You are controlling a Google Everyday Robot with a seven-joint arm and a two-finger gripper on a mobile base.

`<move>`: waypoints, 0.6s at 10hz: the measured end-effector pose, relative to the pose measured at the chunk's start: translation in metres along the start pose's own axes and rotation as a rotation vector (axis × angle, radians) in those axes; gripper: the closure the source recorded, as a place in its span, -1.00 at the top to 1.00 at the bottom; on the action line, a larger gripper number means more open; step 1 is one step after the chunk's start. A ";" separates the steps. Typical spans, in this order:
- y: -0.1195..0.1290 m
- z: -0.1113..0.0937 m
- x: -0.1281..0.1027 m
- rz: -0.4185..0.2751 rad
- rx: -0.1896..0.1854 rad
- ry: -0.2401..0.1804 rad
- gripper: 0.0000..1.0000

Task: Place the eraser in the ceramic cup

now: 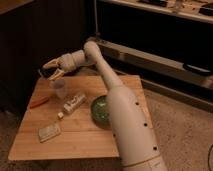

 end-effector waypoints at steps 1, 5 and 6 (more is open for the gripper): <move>0.000 -0.004 0.001 0.004 0.006 0.006 -1.00; 0.001 -0.013 0.013 0.027 0.017 0.029 -1.00; 0.001 -0.015 0.018 0.038 0.022 0.034 -1.00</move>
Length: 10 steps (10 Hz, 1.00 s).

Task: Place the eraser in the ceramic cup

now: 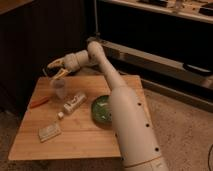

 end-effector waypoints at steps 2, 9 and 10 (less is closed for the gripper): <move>0.000 -0.001 0.007 0.017 0.008 0.003 -1.00; 0.005 -0.001 0.031 0.082 0.027 0.005 -1.00; 0.006 0.001 0.033 0.090 0.025 0.004 -1.00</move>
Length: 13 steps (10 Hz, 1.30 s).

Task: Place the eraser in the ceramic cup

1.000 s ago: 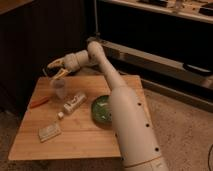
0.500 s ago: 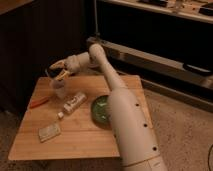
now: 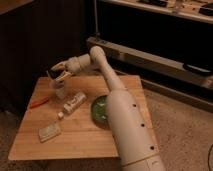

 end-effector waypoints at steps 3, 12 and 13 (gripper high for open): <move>0.002 0.003 0.007 0.027 0.003 0.002 -1.00; 0.005 -0.001 0.009 0.038 0.005 0.006 0.05; 0.004 0.002 0.009 0.038 0.003 0.004 0.29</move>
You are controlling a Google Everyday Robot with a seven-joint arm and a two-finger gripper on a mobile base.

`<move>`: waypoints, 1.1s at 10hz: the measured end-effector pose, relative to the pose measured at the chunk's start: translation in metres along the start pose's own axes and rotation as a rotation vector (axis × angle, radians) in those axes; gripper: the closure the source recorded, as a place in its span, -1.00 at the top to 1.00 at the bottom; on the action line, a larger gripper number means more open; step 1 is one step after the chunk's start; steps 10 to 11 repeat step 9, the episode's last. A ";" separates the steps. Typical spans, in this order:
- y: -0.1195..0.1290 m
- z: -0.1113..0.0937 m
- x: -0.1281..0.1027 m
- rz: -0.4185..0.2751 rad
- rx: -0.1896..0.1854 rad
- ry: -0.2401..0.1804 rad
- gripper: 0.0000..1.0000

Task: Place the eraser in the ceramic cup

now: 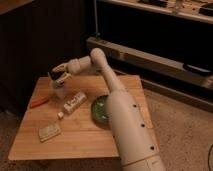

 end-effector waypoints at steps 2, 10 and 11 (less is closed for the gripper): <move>0.001 -0.002 0.000 0.002 0.000 0.002 0.66; 0.004 -0.007 0.000 0.000 0.001 0.001 0.93; 0.004 -0.007 0.000 0.000 0.001 0.001 0.93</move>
